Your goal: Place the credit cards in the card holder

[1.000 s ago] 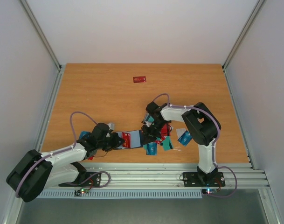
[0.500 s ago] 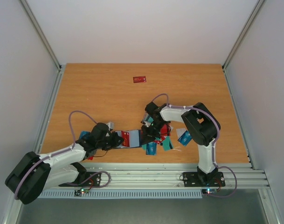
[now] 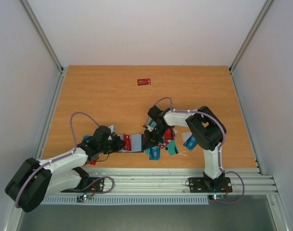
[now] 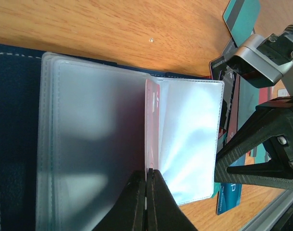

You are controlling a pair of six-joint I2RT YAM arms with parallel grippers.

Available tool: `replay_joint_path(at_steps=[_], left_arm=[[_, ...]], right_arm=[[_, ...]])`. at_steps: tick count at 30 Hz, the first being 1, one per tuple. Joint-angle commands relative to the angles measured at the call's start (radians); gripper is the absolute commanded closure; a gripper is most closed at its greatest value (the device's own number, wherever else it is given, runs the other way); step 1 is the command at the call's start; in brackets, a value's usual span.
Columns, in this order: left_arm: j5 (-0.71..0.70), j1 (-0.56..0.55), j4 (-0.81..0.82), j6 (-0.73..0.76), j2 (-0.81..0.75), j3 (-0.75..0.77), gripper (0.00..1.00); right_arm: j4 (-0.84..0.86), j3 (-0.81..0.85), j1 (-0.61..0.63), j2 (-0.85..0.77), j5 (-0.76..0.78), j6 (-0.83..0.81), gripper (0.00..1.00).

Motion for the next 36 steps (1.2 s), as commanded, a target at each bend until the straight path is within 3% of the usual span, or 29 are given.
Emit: replay_joint_path(at_steps=[1, 17, 26, 36], left_arm=[[0.002, 0.000, 0.047, 0.057, 0.032, 0.009, 1.00], [-0.027, 0.007, 0.032, 0.149, -0.016, 0.007, 1.00], [-0.036, 0.016, 0.082, 0.164, 0.033, 0.015, 1.00], [-0.050, 0.037, -0.101, 0.217, -0.051, 0.079, 1.00]], right_arm=[[-0.004, -0.019, 0.032, 0.085, 0.025, 0.057, 0.97], [-0.024, -0.012, 0.044, 0.092, 0.027, 0.057, 0.97], [-0.036, -0.012, 0.057, 0.096, 0.028, 0.056, 0.97], [-0.039, -0.009, 0.061, 0.101, 0.033, 0.058, 0.98]])
